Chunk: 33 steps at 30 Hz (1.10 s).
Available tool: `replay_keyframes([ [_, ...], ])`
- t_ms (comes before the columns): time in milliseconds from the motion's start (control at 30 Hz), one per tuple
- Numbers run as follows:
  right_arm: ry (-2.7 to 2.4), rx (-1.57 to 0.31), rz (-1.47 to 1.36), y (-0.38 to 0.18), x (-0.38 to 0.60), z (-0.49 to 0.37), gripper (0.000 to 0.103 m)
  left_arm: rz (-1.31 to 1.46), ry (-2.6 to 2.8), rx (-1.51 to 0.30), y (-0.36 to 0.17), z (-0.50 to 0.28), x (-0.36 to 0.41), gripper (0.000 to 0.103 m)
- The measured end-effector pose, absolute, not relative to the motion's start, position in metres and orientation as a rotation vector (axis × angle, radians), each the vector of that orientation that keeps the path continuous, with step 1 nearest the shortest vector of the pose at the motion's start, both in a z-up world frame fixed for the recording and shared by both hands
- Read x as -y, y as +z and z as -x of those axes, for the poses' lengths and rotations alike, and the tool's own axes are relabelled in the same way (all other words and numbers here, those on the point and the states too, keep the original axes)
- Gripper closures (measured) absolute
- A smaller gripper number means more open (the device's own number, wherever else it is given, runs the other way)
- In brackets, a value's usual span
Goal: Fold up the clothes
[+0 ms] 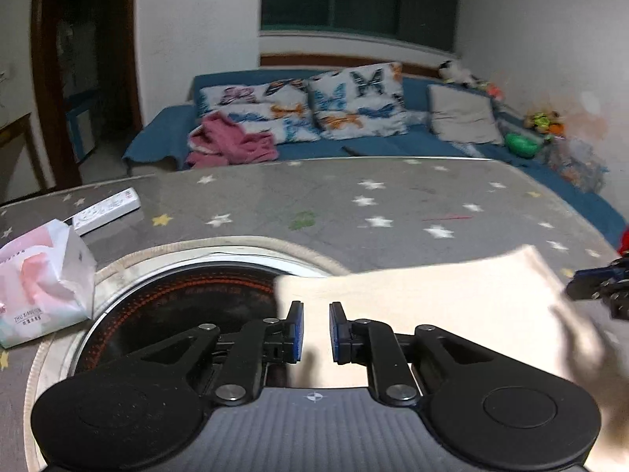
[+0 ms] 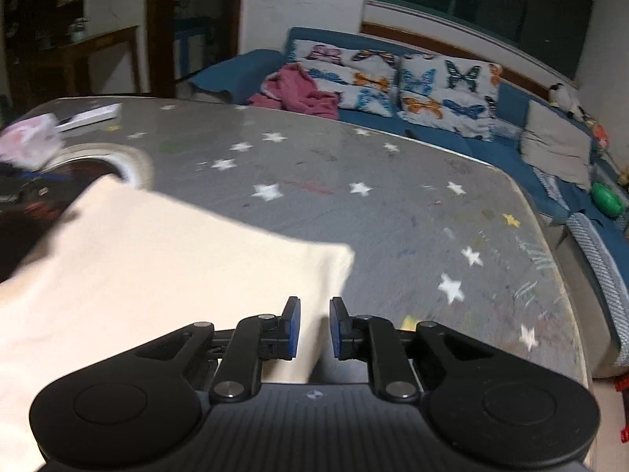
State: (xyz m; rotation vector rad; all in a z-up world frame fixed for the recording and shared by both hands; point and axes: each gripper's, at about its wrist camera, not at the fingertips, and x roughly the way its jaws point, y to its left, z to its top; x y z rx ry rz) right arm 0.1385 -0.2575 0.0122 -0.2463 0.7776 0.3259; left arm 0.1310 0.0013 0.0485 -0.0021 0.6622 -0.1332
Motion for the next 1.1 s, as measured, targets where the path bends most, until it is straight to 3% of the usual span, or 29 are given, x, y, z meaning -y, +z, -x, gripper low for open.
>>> replay_keyframes([
  [433,0.715,-0.797,0.391,0.030,0.212,0.011,0.082,-0.024,-0.292,-0.741,0.028,-0.078,0.046,0.088],
  [567,0.827,-0.785,0.448,0.027,0.188,0.034,0.074,-0.029,-0.286,-0.752,0.021,-0.078,0.047,0.088],
  [833,0.837,-0.729,0.584,0.003,0.157,0.047,0.075,-0.029,-0.283,-0.751,0.020,-0.078,0.048,0.088],
  [900,0.843,-0.721,0.594,-0.001,0.153,0.048,0.078,-0.028,-0.283,-0.752,0.020,-0.079,0.048,0.088],
  [1000,0.824,-0.707,0.616,-0.003,0.151,0.048,0.096,-0.025,-0.282,-0.752,0.020,-0.079,0.048,0.088],
  [1100,0.818,-0.708,0.610,0.002,0.154,0.048,0.101,-0.025,-0.280,-0.751,0.020,-0.078,0.048,0.088],
])
